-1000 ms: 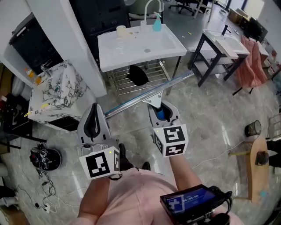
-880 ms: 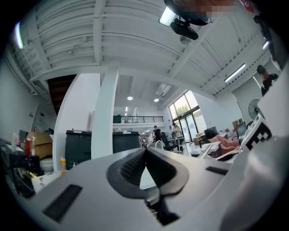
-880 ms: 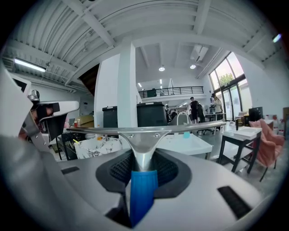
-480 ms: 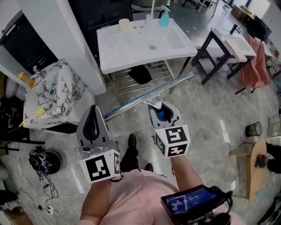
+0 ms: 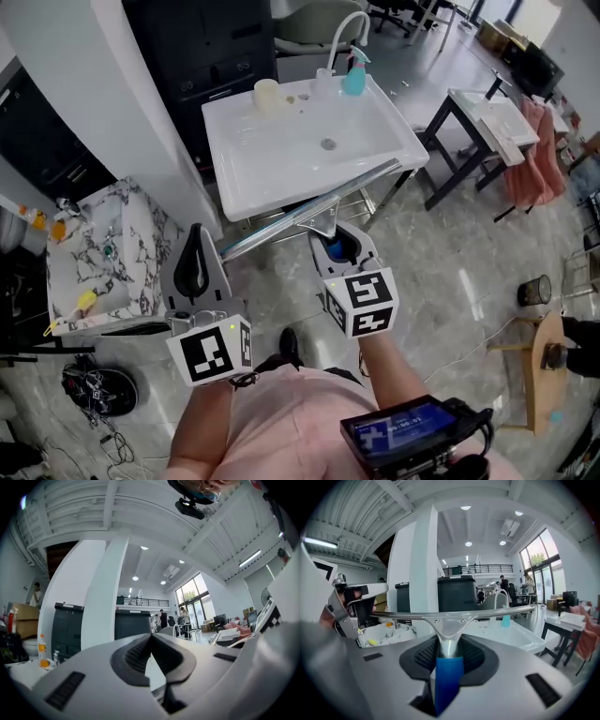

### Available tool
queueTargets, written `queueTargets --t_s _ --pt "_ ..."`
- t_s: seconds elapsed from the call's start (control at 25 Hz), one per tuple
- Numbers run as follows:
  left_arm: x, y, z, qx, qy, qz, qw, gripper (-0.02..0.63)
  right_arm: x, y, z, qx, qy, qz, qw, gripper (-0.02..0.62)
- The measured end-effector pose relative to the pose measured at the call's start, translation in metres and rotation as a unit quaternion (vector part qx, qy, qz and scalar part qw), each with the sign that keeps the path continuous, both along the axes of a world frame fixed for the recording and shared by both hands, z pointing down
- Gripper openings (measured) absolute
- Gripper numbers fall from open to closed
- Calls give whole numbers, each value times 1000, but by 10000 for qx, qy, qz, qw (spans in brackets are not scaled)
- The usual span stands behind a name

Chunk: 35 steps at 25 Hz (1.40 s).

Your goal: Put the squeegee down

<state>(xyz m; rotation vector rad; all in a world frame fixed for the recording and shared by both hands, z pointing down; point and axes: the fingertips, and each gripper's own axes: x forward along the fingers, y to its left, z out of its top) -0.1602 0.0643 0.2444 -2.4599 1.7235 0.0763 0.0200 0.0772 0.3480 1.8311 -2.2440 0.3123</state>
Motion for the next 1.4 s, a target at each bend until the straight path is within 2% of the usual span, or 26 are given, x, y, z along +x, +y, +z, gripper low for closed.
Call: queueTargets --t_s 0.36,0.76,1.12,1.4 --pt "10 -54 -1 28 -40 257 9997 9 7 -53 -18 153 123 131 9997 103" --pt "30 -101 23 -211 -188 188 9994 9 29 -101 8 -97 -8 103 9999 103" --pt "59 -181 33 -326 -498 -212 9980 9 56 -191 33 -352 -247 -269 9987 103" --pt "72 -228 8 -120 -656 -803 9945 9 60 -265 23 -266 -470 -869 9947 103"
